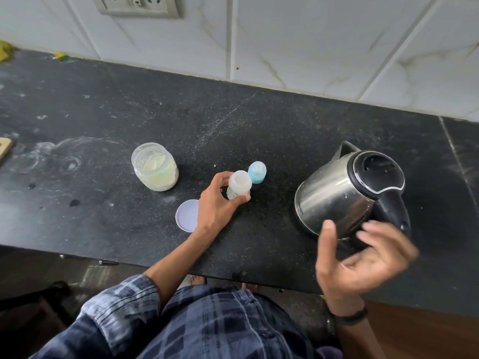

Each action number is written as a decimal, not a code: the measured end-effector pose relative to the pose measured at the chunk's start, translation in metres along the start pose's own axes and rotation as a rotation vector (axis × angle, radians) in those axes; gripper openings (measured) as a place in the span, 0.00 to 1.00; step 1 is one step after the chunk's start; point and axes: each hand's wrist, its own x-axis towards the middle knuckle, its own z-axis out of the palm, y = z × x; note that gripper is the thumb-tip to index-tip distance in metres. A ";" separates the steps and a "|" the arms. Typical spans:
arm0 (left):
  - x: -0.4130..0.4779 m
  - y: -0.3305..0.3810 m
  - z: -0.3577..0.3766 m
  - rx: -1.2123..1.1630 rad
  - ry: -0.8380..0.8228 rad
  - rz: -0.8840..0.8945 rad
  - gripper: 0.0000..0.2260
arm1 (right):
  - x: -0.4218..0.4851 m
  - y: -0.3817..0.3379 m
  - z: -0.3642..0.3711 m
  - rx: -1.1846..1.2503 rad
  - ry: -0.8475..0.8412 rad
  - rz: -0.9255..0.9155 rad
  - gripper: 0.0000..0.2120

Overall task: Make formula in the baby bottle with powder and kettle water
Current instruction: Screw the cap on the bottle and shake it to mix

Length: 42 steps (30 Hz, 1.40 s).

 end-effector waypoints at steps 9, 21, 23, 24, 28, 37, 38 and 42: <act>0.002 -0.002 -0.004 0.144 -0.013 0.059 0.27 | -0.014 0.015 0.106 0.143 -0.684 0.286 0.12; 0.000 -0.001 -0.006 0.192 -0.026 0.073 0.28 | -0.002 0.061 0.170 -0.083 -1.132 0.444 0.30; 0.000 -0.001 -0.007 0.192 -0.027 0.068 0.28 | -0.004 0.060 0.172 -0.109 -1.141 0.438 0.28; 0.000 -0.001 -0.007 0.192 -0.027 0.070 0.28 | -0.005 0.060 0.172 -0.118 -1.127 0.443 0.27; 0.000 -0.003 -0.007 0.210 -0.031 0.071 0.28 | 0.000 0.053 0.165 -0.130 -1.026 0.498 0.24; 0.001 -0.004 -0.005 0.192 -0.026 0.073 0.29 | 0.039 0.024 0.130 0.060 -0.900 0.615 0.23; 0.001 -0.004 -0.006 0.191 -0.029 0.074 0.29 | 0.044 0.021 0.129 0.089 -0.911 0.621 0.23; 0.002 -0.004 -0.007 0.198 -0.034 0.080 0.30 | 0.056 0.011 0.129 0.182 -1.019 0.585 0.23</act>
